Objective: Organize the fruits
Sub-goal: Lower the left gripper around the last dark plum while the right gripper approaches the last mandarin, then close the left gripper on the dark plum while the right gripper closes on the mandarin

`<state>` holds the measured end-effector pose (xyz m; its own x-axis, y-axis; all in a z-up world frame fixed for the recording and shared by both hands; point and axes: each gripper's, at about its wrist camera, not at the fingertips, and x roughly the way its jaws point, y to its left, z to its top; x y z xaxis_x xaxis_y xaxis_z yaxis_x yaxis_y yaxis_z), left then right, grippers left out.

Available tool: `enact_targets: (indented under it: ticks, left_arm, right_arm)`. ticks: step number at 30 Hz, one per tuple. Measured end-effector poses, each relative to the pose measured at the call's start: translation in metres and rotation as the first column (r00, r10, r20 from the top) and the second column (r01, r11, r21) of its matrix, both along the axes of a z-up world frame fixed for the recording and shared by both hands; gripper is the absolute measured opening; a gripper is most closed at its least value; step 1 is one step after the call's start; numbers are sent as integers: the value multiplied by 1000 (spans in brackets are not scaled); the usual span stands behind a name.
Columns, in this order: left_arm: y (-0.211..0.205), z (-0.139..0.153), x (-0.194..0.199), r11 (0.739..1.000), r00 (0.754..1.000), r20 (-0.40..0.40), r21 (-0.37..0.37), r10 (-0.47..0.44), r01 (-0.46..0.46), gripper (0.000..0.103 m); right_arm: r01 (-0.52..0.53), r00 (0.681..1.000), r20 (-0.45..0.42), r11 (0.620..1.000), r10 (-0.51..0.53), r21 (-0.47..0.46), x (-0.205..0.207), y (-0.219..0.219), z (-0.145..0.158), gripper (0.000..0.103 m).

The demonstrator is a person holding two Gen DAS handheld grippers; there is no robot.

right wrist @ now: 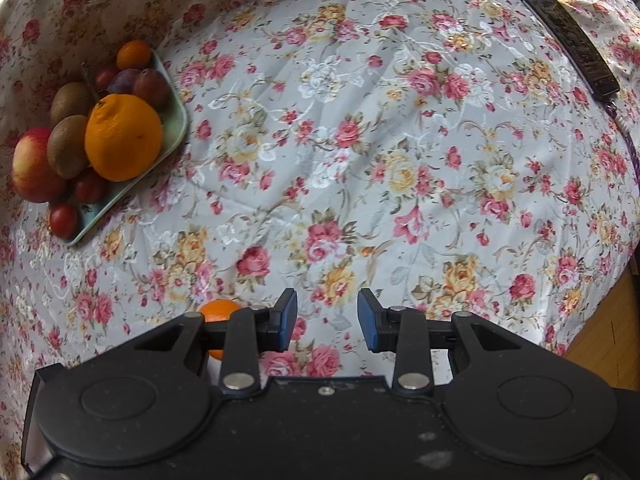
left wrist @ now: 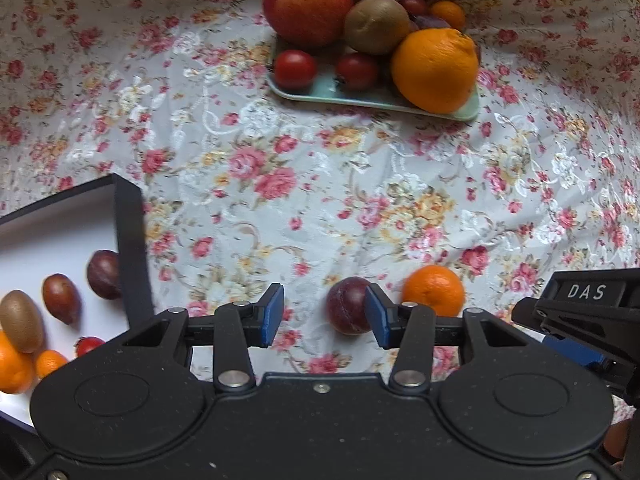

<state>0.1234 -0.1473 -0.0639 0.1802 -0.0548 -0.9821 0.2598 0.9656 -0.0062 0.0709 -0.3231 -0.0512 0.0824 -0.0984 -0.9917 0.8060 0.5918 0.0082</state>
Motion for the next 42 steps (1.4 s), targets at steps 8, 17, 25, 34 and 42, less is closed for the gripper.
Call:
enact_targets:
  ticks: [8, 17, 25, 34, 42]
  left_arm:
    - [27, 0, 10, 997, 999, 18, 62, 50, -51, 50]
    - [53, 11, 18, 995, 995, 18, 9, 103, -103, 50]
    - [67, 13, 22, 992, 992, 5, -15, 126, -126, 50]
    - [68, 16, 23, 992, 993, 2, -27, 121, -121, 50]
    - [63, 15, 21, 993, 994, -4, -31, 112, -112, 50]
  right_arm:
    - [-38, 998, 54, 999, 36, 38, 9, 16, 0, 36]
    - [-57, 996, 65, 998, 54, 40, 17, 33, -9, 36]
    - [-48, 996, 80, 995, 42, 83, 23, 37, -11, 36]
    - [-56, 998, 28, 993, 53, 105, 26, 50, -30, 37]
    - [-25, 998, 56, 994, 19, 109, 27, 48, -32, 37]
